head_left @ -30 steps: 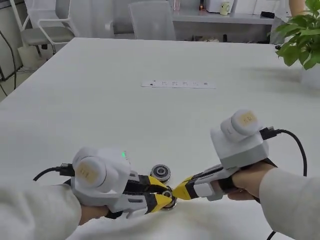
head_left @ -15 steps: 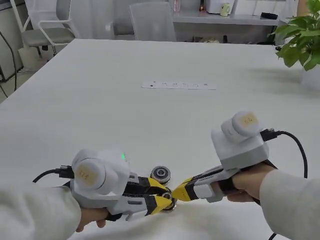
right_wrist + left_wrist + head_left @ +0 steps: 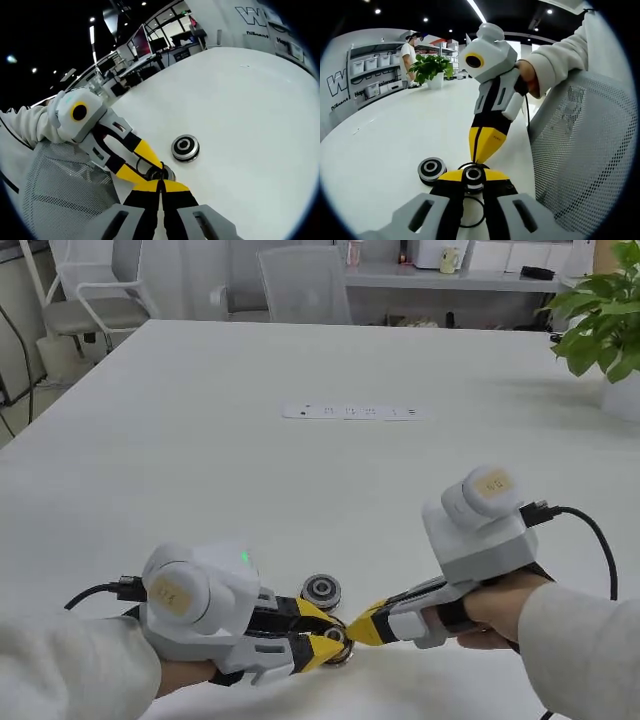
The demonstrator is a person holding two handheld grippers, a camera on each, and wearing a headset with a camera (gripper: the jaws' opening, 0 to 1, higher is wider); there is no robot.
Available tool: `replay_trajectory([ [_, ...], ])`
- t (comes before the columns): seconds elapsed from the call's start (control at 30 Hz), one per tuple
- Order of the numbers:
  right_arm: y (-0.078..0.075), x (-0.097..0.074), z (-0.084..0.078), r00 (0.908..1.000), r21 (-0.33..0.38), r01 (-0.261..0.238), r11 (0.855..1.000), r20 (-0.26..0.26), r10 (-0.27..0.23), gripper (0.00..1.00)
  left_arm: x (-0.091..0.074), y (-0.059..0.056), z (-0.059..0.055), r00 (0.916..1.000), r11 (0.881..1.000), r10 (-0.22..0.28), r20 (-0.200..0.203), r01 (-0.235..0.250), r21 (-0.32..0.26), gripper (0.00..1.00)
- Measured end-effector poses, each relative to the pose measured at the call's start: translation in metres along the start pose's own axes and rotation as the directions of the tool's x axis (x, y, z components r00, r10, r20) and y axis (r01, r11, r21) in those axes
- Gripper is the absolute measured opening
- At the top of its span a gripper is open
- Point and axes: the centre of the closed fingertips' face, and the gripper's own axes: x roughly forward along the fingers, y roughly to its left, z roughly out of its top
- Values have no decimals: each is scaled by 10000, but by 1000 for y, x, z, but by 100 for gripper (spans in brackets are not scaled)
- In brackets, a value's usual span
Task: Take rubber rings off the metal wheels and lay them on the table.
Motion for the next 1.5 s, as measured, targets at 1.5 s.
replay_trajectory([
  [1.5, -2, -5, 5, 9997, 189, 70, 9998, 231, -75, 0, -11, -13, 31, 9978, 9974, -661, -35, 661, 272, 39],
])
